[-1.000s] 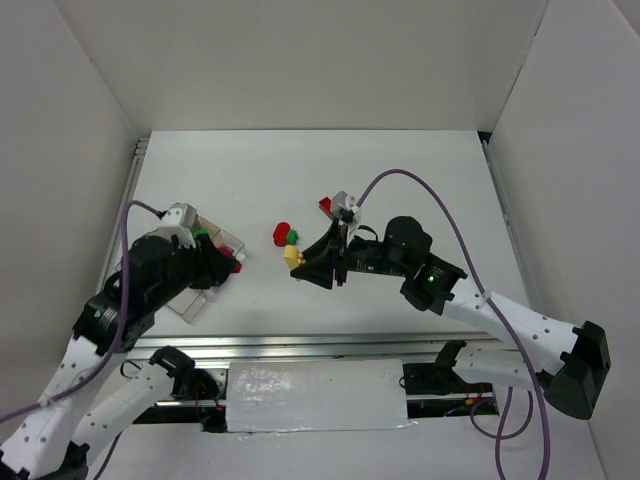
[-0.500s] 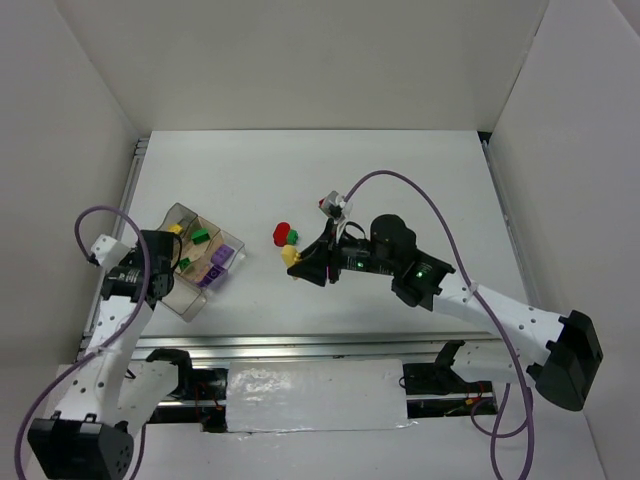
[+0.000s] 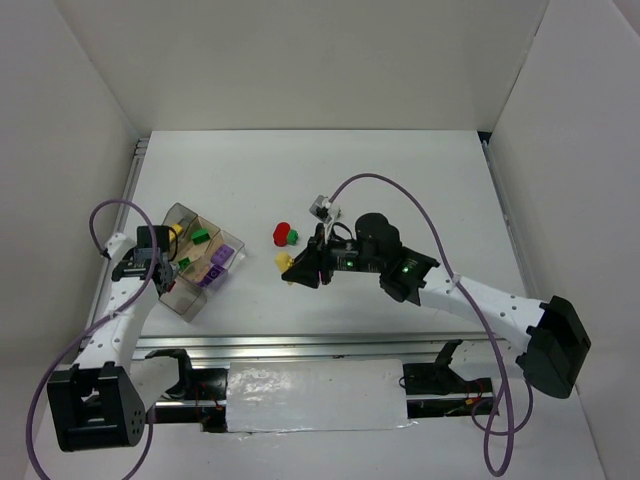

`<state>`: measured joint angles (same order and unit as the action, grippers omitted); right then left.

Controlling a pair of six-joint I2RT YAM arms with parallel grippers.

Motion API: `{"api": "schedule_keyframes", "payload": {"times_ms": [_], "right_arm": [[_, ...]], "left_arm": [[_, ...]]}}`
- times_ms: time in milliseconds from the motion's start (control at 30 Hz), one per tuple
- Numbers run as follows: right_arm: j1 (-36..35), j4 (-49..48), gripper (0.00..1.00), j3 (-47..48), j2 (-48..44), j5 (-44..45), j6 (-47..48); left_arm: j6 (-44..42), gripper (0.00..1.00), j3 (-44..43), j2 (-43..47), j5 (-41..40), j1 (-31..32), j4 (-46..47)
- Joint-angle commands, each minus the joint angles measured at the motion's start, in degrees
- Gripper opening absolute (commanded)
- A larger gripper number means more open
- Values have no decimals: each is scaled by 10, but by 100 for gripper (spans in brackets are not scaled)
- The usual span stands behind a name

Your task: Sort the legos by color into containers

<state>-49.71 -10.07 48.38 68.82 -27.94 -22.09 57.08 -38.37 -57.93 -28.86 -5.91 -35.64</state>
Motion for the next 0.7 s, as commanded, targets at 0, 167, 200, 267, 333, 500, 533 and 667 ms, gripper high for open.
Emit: {"api": "schedule_keyframes", "payload": {"times_ms": [0,167,200,267,333,500,533,667], "right_arm": [[1,-42,0,21,5,-14,-8],[1,-36,0,29,15,-21,-3],[1,-35,0,31,16,-20,-4],[1,-35,0,36,22,-18,-8],[1,-29,0,46,35,-15,-14],[0,-29,0,59,68,-36,-31],[2,-38,0,58,69,-57,-35],[2,-61,0,56,72,-134,-38]], "left_arm": [[-5,46,6,-14,16,-9,28],[1,76,12,-3,21,-10,28],[2,82,11,2,22,-9,26],[3,83,1,21,21,-10,16],[3,85,-13,36,21,-9,4],[-66,86,-49,102,75,-9,-4],[-90,88,-46,119,156,-9,37],[-213,100,-9,211,537,-9,228]]}}
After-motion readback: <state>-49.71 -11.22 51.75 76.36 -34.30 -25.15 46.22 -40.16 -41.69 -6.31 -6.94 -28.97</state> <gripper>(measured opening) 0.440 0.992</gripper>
